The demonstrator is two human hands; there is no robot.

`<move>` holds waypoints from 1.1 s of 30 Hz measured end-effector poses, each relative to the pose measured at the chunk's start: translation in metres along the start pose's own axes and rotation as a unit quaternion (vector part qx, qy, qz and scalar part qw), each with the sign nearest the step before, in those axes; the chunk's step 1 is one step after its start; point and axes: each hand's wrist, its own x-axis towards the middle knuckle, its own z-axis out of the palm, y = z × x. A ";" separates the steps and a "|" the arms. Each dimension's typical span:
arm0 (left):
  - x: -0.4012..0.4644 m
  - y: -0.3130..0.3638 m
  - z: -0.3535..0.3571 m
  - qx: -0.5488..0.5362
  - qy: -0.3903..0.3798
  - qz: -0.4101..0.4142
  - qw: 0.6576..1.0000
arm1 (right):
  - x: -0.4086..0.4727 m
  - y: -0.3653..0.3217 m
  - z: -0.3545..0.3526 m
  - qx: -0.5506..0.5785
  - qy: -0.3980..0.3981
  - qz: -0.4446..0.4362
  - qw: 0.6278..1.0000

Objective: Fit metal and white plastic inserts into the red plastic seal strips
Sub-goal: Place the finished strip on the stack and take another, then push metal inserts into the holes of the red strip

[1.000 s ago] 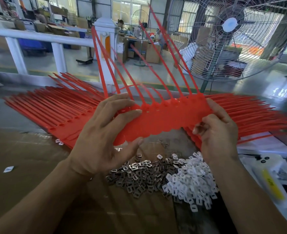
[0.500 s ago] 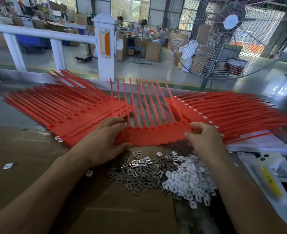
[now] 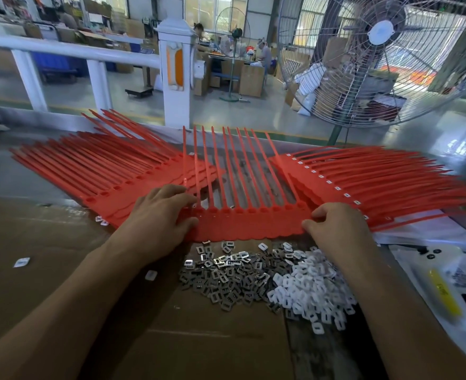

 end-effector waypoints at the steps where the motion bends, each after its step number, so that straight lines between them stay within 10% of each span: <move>1: -0.001 -0.001 0.000 -0.001 -0.008 -0.009 1.000 | -0.001 -0.002 -0.001 -0.013 0.005 -0.006 1.000; 7: -0.001 -0.001 0.000 0.001 -0.036 -0.023 0.999 | -0.007 -0.016 -0.005 -0.064 0.074 -0.089 0.991; 15: 0.001 -0.002 0.001 -0.004 -0.045 -0.022 0.999 | -0.021 -0.032 0.003 0.037 -0.163 -0.201 0.965; 33: 0.000 0.002 0.003 0.001 -0.033 -0.022 0.999 | -0.038 -0.061 0.027 0.050 -0.186 -0.325 0.926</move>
